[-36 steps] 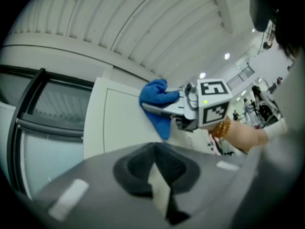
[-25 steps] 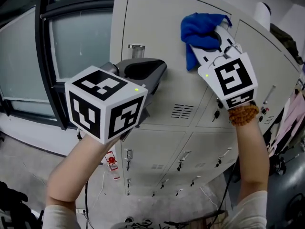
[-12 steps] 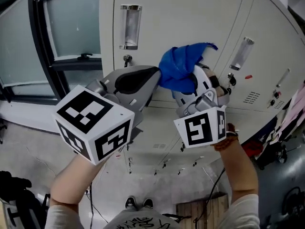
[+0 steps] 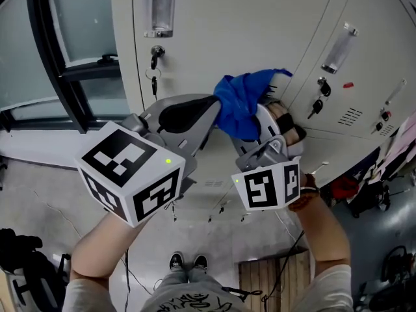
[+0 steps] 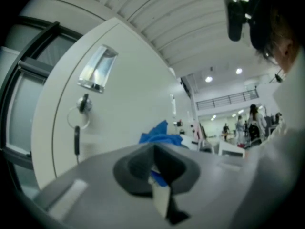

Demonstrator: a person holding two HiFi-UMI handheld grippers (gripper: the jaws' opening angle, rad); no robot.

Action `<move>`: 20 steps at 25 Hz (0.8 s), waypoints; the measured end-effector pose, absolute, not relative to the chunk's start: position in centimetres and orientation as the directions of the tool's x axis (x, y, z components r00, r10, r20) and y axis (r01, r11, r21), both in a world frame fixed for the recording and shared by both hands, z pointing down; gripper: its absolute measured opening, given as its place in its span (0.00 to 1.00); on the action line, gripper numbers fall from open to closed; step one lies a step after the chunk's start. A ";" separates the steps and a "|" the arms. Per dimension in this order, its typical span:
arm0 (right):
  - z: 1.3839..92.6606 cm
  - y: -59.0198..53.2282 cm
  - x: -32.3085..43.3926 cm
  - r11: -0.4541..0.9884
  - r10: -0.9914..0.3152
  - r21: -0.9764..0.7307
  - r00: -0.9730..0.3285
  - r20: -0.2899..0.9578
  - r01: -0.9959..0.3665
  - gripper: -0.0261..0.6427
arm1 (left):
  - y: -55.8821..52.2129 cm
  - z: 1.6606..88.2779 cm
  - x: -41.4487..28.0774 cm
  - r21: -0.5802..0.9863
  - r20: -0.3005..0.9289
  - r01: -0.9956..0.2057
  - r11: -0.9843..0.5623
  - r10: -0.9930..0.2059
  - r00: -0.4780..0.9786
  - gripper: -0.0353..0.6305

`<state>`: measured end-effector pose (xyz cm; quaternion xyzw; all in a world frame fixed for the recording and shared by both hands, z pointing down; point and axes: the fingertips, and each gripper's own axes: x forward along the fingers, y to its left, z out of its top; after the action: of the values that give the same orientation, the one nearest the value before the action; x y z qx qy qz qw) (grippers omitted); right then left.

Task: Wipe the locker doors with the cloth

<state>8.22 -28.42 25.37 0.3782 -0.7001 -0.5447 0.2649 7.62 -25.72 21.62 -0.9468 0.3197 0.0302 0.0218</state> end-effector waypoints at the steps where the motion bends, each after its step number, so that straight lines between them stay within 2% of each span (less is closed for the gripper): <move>1: 25.7 -28.4 8.5 0.121 -0.823 0.966 -0.567 -0.032 -0.230 0.09 | -25.8 21.8 7.8 -0.018 -0.067 -0.604 -0.797 -0.602 0.796 0.06; 6: 25.2 -28.9 10.2 0.119 -0.851 0.978 -0.525 0.010 -0.174 0.09 | -26.0 21.2 8.7 -0.016 -0.077 -0.590 -0.807 -0.587 0.806 0.06; 11: 22.0 -28.7 11.3 0.138 -0.865 0.975 -0.501 0.034 -0.173 0.09 | -25.2 18.7 8.7 -0.041 -0.102 -0.586 -0.809 -0.580 0.808 0.06; 20: 14.9 -28.7 11.0 0.073 -0.869 0.982 -0.495 -0.024 -0.175 0.09 | -24.1 13.0 8.3 -0.139 -0.154 -0.586 -0.798 -0.567 0.809 0.06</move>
<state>11.02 -28.66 14.92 0.3940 -0.6626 -0.5552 0.3122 8.32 -24.10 13.03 -0.9468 0.3044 0.0523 0.0903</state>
